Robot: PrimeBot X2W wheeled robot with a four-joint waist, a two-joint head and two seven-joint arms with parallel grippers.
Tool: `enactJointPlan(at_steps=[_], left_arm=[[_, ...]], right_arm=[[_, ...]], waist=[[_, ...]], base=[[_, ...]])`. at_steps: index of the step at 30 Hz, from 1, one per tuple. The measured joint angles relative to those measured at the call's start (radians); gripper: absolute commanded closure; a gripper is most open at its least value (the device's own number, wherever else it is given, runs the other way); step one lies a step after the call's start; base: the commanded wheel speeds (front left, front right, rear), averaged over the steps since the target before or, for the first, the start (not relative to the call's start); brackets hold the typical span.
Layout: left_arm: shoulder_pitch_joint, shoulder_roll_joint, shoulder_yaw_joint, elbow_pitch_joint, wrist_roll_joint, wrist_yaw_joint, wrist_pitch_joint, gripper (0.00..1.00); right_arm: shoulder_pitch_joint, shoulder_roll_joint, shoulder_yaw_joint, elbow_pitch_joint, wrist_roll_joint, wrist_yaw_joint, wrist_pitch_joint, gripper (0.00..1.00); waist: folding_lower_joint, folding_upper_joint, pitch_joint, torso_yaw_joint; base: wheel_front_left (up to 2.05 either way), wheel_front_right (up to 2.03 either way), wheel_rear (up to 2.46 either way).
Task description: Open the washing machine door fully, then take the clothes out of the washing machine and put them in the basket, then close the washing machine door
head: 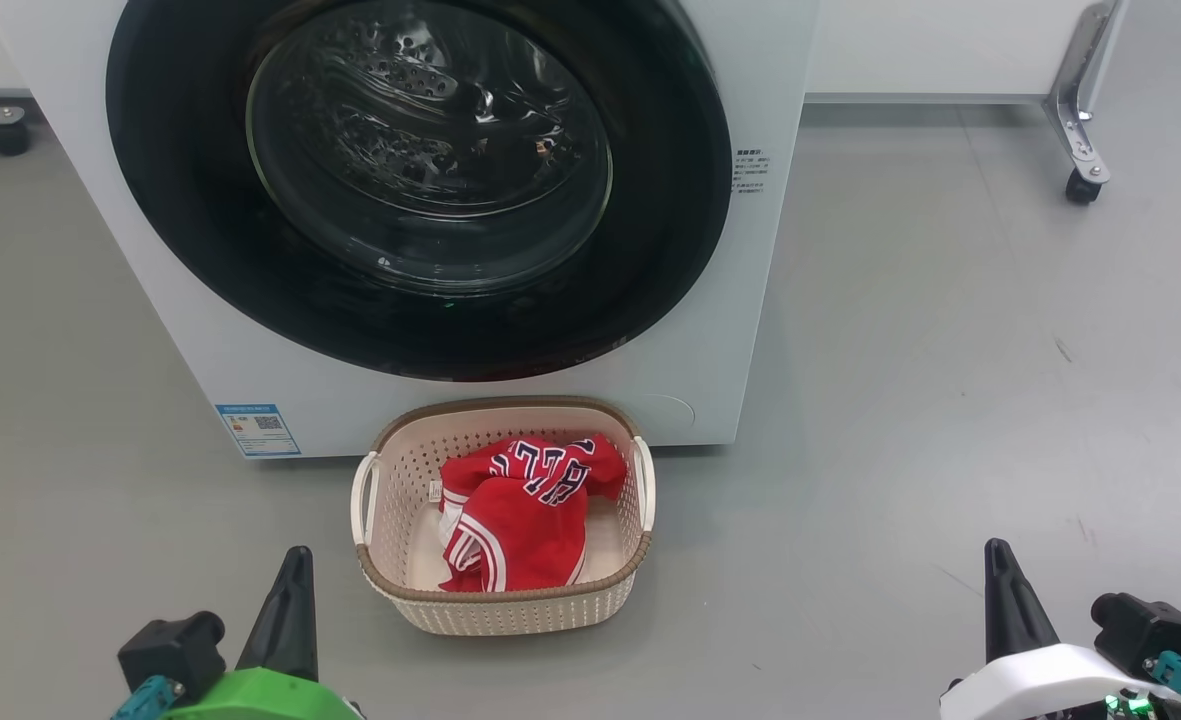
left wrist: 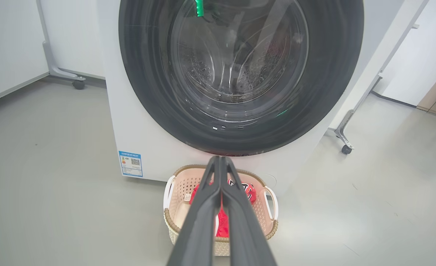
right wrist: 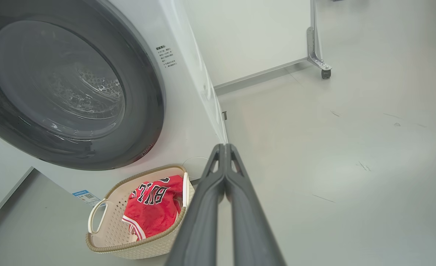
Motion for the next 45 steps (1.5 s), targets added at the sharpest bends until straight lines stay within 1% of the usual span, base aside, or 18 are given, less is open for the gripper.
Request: enactJointPlan(at_steps=[29,37,39,45], left_arm=[[-0.012,-0.012,0.105,0.03,-0.336,-0.051,0.089,1.0],[-0.024,-0.016,0.136,0.041,-0.446,-0.062,0.113,1.0],[-0.027,-0.017,0.142,0.044,-0.467,-0.07,0.12,1.0],[-0.036,-0.024,0.163,0.054,-0.542,-0.085,0.137,1.0]], right_arm=[[-0.06,0.013,-0.084,0.032,0.351,0.044,0.093,1.0],[-0.079,0.014,-0.109,0.045,0.463,0.053,0.121,1.0],[-0.082,0.015,-0.114,0.049,0.488,0.06,0.126,1.0],[-0.099,0.016,-0.131,0.058,0.563,0.065,0.145,1.0]], waist=[[0.0,0.0,0.007,-0.012],[0.0,0.0,0.009,-0.015],[0.0,0.0,0.009,-0.016],[0.0,0.0,0.01,-0.019]], base=[[0.0,0.0,0.0],[0.0,0.0,0.0],[0.0,0.0,0.0],[0.0,0.0,0.0]])
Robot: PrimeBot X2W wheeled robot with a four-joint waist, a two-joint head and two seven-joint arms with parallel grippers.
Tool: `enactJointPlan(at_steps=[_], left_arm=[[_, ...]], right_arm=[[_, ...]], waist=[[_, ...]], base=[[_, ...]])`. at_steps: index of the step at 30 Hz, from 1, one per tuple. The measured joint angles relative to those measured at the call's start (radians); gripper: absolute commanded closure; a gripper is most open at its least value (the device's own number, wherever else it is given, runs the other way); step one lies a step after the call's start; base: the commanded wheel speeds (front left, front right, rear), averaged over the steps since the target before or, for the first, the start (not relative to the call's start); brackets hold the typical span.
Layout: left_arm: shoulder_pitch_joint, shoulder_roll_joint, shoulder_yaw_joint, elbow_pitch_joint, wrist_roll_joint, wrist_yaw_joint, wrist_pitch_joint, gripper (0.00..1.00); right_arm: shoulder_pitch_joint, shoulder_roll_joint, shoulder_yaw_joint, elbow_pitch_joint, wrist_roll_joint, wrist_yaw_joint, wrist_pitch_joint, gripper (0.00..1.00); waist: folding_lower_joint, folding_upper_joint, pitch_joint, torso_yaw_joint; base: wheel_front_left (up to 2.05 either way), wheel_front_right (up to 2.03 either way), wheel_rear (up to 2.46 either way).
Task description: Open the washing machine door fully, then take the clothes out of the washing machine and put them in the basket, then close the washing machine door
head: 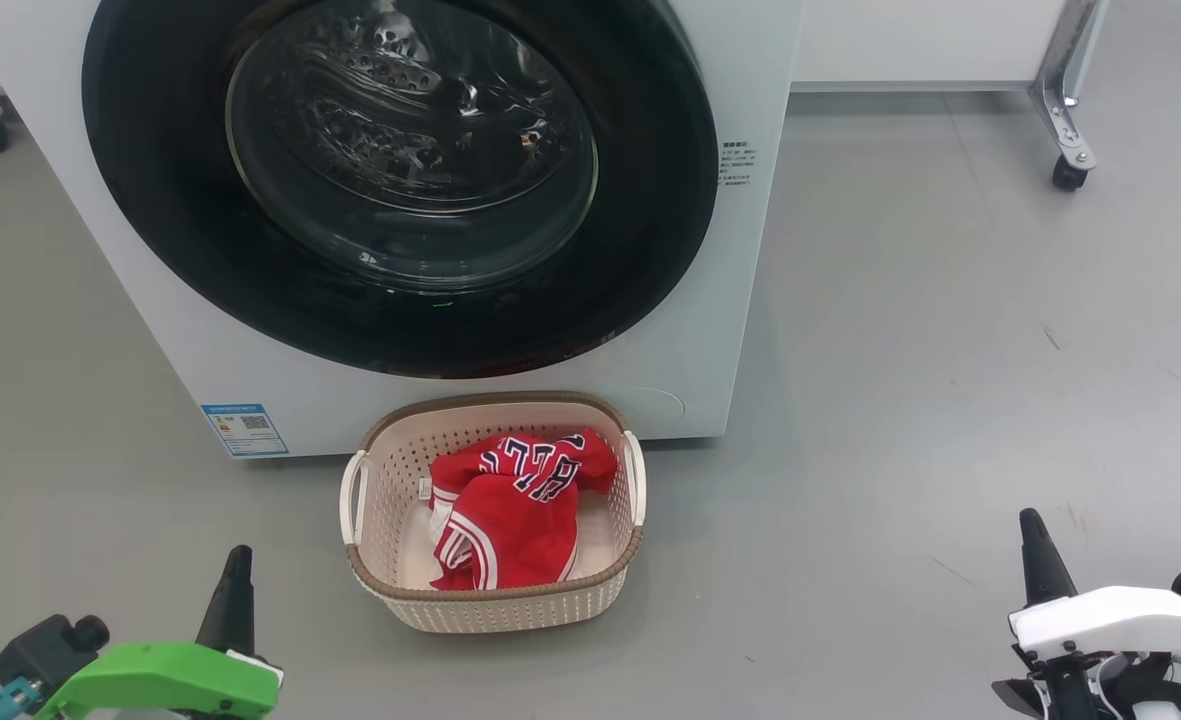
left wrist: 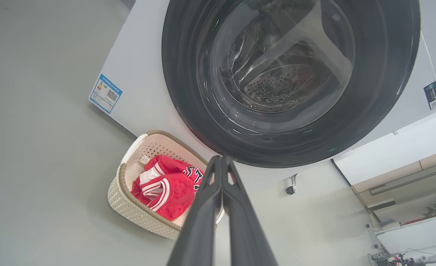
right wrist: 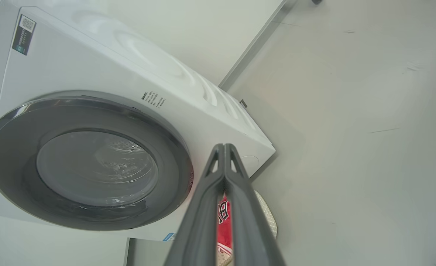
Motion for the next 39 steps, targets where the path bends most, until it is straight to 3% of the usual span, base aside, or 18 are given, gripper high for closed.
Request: enactJointPlan(at_steps=[39], left_arm=[[-0.058,-0.02,0.13,0.053,-0.455,-0.073,0.099,1.0]], right_arm=[[-0.088,0.014,-0.105,0.054,0.465,0.058,0.107,1.0]], waist=[[0.0,0.0,0.008,-0.015]], base=[[0.0,0.0,0.0]])
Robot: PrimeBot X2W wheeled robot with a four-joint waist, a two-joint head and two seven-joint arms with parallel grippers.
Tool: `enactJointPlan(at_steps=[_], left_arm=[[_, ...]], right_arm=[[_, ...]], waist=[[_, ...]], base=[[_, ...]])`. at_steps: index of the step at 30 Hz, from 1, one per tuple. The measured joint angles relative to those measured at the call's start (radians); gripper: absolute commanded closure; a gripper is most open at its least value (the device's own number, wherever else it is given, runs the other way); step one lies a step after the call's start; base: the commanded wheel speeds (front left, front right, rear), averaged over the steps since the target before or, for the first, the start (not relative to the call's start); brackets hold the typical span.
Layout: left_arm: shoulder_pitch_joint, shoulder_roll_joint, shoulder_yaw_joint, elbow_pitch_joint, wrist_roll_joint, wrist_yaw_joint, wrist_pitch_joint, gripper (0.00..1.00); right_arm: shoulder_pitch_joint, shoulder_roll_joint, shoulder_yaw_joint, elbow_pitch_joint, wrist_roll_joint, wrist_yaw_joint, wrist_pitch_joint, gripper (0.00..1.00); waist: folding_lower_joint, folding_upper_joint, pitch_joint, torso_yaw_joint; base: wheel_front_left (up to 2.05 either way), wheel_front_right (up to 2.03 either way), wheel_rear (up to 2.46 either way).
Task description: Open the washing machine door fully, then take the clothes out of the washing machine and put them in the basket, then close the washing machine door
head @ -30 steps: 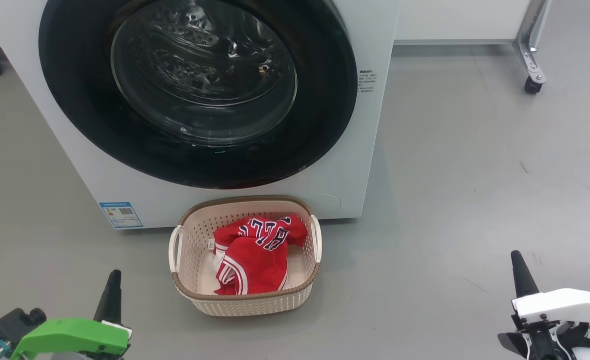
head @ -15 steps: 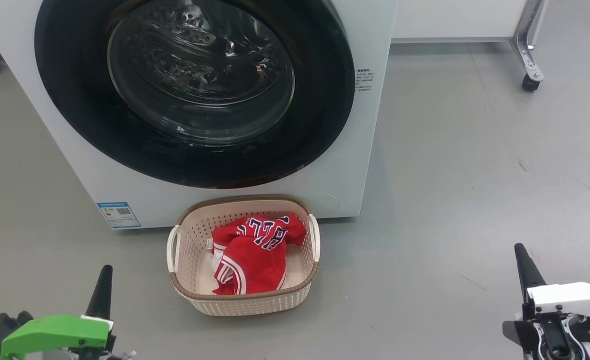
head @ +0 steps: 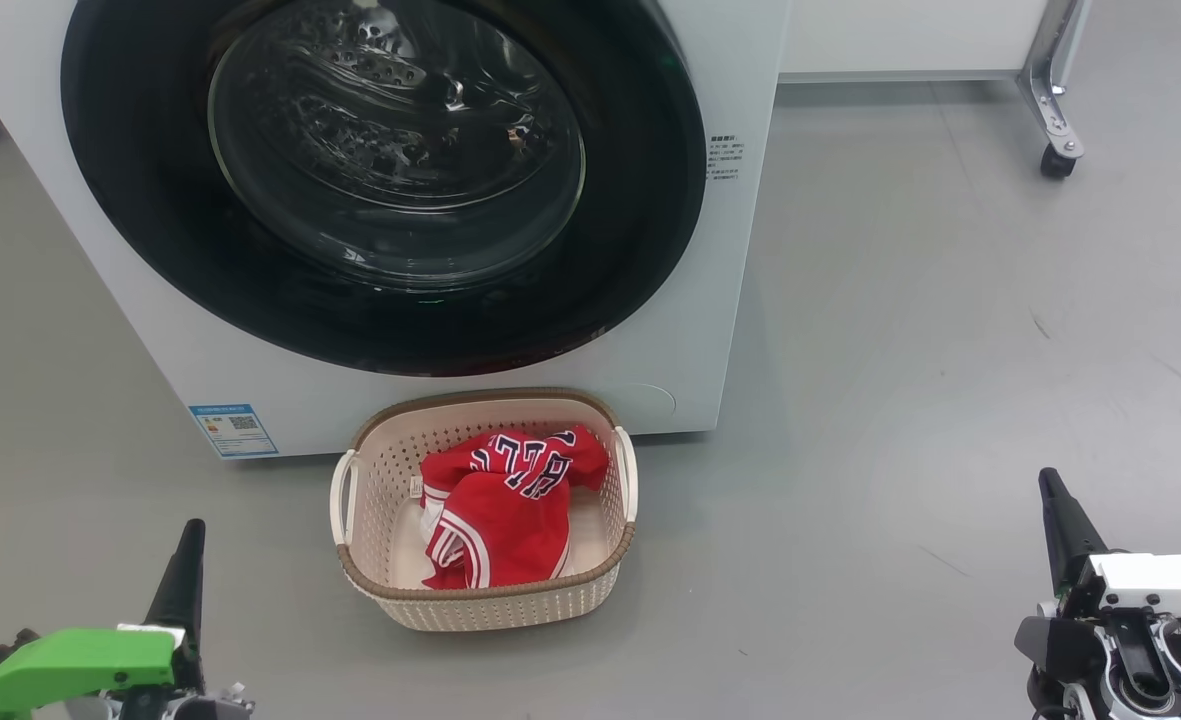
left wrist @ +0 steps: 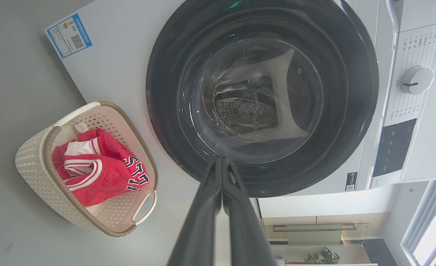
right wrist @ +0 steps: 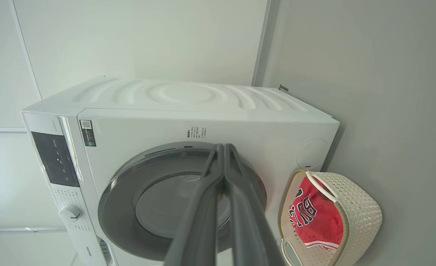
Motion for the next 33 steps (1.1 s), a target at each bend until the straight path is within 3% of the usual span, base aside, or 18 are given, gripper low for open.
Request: enactJointPlan(at_steps=[6,33], left_arm=[[-0.005,-0.002,0.013,0.007,-0.048,-0.007,0.009,1.0],[-0.01,-0.003,0.014,0.016,-0.048,-0.008,0.012,1.0]], right_arm=[[-0.011,0.001,-0.009,0.006,0.044,0.009,0.012,1.0],[-0.013,0.001,-0.011,0.012,0.044,0.009,0.013,1.0]], waist=[[0.0,0.0,0.001,-0.001],[0.0,0.0,0.0,-0.001]], base=[[0.0,0.0,0.0],[0.0,0.0,0.0]])
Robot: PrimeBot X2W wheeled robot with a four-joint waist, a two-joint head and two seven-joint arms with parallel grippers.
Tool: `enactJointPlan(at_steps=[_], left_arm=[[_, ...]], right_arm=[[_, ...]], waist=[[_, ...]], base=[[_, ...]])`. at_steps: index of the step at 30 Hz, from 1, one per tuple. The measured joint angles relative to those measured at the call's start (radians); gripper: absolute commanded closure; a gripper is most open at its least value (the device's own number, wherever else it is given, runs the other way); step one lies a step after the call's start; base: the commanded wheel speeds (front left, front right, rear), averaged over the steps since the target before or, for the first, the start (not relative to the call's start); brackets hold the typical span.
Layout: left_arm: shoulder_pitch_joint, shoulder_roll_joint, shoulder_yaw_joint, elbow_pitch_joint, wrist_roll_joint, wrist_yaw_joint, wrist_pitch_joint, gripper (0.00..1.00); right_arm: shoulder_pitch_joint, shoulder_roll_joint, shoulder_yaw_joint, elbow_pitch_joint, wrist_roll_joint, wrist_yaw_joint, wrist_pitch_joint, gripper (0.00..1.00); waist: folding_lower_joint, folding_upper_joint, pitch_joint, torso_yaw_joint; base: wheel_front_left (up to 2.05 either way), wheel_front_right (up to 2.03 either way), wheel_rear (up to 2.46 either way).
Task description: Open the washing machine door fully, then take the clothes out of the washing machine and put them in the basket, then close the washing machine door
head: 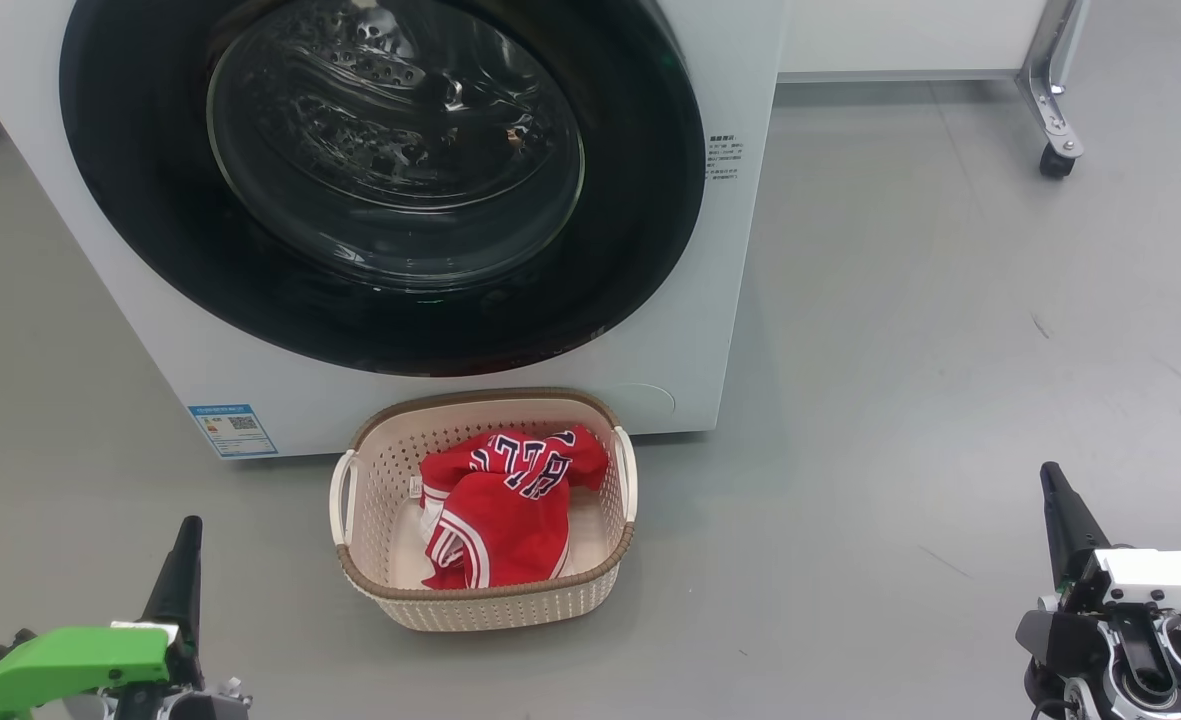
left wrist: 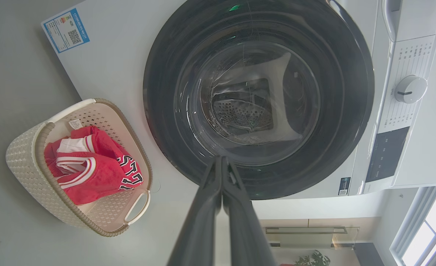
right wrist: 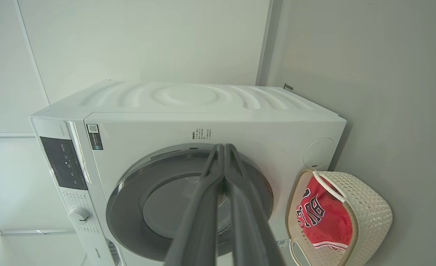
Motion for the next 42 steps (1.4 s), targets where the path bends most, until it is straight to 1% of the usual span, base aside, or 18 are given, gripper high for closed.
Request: enactJointPlan(at_steps=[42], left_arm=[[-0.001,-0.003,0.002,0.003,0.0,0.0,0.004,1.0]], right_arm=[[-0.001,0.0,-0.003,0.001,0.0,0.0,0.004,1.0]], waist=[[0.0,0.0,0.0,0.0]], base=[[0.0,0.0,0.0]])
